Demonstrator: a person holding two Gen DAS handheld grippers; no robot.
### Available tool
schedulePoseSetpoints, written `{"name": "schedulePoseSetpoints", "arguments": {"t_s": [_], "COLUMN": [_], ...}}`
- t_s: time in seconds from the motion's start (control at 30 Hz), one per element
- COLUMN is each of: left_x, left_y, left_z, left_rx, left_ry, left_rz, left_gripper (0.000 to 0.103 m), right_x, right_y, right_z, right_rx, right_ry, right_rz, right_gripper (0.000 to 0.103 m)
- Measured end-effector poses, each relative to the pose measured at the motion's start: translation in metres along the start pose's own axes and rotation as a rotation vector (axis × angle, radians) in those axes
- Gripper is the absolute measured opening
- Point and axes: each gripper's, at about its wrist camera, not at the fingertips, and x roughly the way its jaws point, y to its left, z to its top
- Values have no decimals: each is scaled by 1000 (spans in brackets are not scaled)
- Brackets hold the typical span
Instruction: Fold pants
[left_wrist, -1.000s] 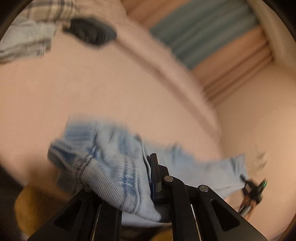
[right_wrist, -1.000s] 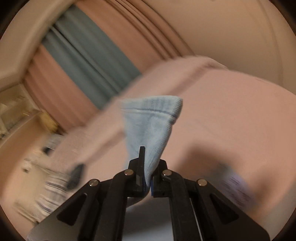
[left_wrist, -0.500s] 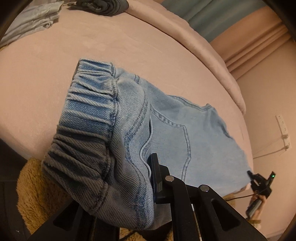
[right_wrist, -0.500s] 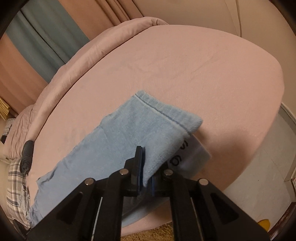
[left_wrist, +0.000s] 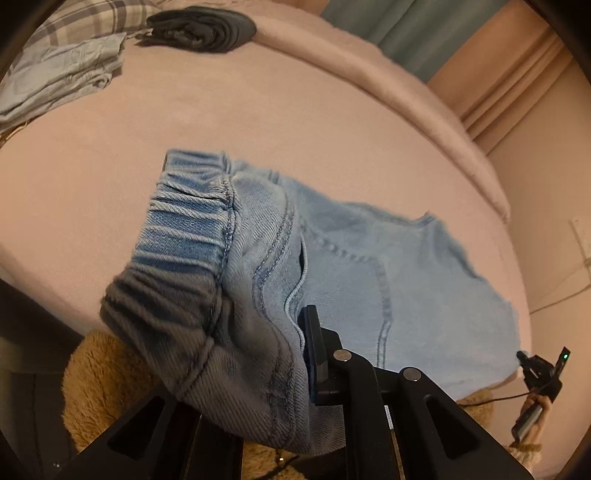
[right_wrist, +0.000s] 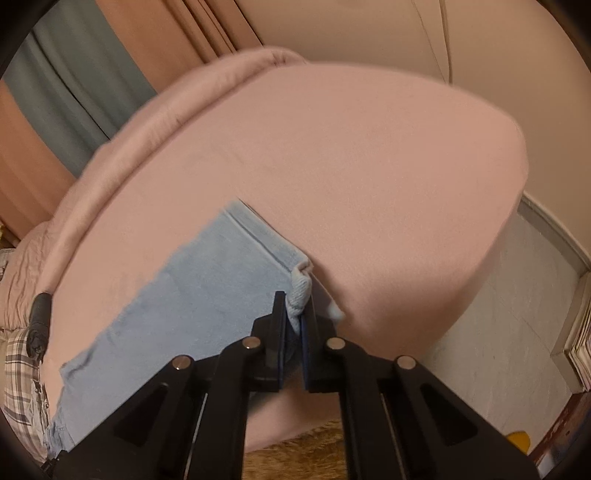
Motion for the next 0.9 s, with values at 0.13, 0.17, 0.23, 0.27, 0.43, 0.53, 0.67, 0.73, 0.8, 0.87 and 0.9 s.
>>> {"name": "schedulePoseSetpoints", "arguments": {"t_s": [0.13, 0.17, 0.23, 0.27, 0.43, 0.53, 0.67, 0.73, 0.8, 0.87, 0.9], "left_x": [4, 4, 5, 3, -4, -3, 1, 0, 0, 0, -2], "left_y": [-7, -7, -6, -6, -4, -4, -5, -1, -1, -2, -2], "left_z": [-2, -2, -2, -2, -2, -2, -3, -2, -2, -2, -2], "left_rx": [32, 28, 22, 22, 20, 12, 29, 20, 20, 29, 25], "left_ry": [-13, -11, -9, -9, -19, -15, -11, -6, -5, -8, -8], "left_rz": [43, 42, 39, 38, 30, 39, 57, 51, 54, 62, 57], "left_gripper": [12, 12, 13, 13, 13, 13, 13, 13, 13, 13, 13], "right_x": [8, 7, 7, 6, -15, -21, -12, -4, -1, -2, -3], "right_y": [-4, -2, 2, 4, 6, 14, 15, 8, 7, 7, 7], "right_z": [-4, -5, -6, -6, -9, -8, -7, -10, -12, -11, -10], "right_rx": [4, 4, -8, -14, -31, -67, -75, -59, -65, -64, -62], "right_ry": [-2, -2, -5, -8, -72, -94, -76, -54, -61, -60, -60], "right_rz": [15, 6, -16, -24, -78, -104, -137, -143, -150, -155, -157], "right_gripper": [2, 2, 2, 2, 6, 6, 6, 6, 6, 6, 6]}}
